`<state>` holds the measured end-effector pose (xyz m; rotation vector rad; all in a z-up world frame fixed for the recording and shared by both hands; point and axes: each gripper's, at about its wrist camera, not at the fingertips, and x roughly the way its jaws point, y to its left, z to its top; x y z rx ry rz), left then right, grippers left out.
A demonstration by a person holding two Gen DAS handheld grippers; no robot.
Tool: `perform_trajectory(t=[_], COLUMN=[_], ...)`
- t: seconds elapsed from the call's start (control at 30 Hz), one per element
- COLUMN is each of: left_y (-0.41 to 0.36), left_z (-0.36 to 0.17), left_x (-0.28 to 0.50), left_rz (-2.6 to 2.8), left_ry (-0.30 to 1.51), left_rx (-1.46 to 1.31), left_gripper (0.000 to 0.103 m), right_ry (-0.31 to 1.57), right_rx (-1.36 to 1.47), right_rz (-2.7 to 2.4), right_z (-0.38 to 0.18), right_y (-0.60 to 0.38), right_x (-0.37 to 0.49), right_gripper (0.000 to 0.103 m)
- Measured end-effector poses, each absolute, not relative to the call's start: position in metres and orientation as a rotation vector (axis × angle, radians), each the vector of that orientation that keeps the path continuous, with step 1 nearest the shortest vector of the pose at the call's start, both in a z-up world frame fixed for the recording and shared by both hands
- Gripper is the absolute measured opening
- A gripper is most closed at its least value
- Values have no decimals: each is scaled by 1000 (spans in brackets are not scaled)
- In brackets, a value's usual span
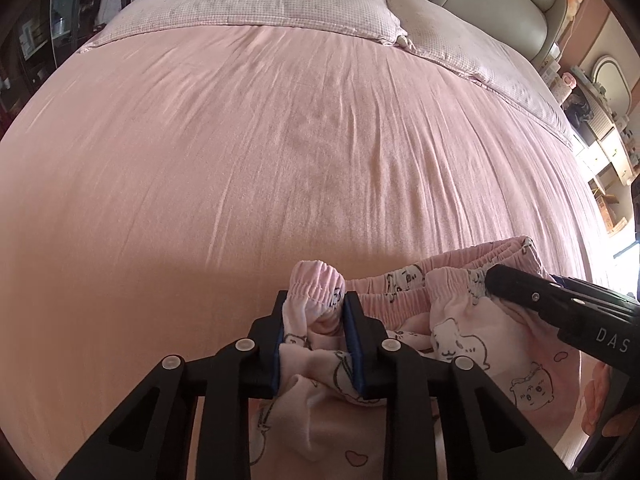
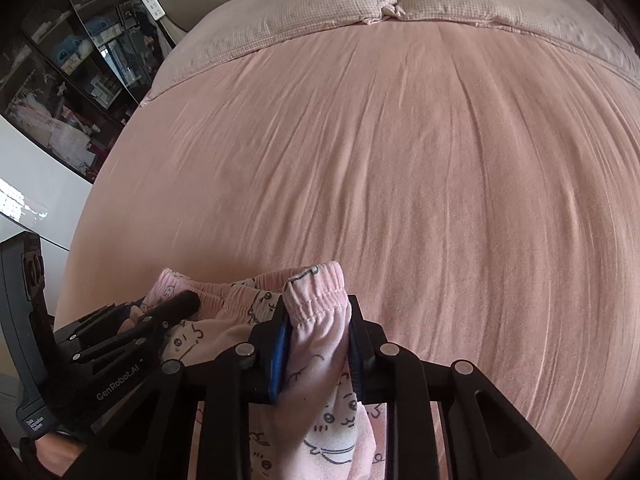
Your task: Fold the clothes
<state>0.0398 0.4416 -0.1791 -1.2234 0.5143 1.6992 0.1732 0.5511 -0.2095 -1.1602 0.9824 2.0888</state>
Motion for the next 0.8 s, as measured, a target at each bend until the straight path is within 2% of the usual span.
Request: perform_trajectory(t=[0.27, 0.47, 0.57, 0.8], left_y=[439, 434, 431, 420], left_z=[-158, -121, -94, -23], left_x=[29, 20, 21, 30], left_rz=[1684, 1663, 1677, 1733], left_ry=[349, 242, 235, 264], left_rx=[-1259, -1229, -1161, -965], left_gripper=[18, 18, 18, 18], right_ry=[1002, 1015, 1021, 931], right_rx=[-1084, -1017, -982, -890], right_rz=[2145, 2185, 2204, 2319], right_z=[-173, -140, -124, -45], right_y=[554, 557, 559, 542], right_x=[181, 190, 195, 206], right_gripper=[17, 17, 17, 17])
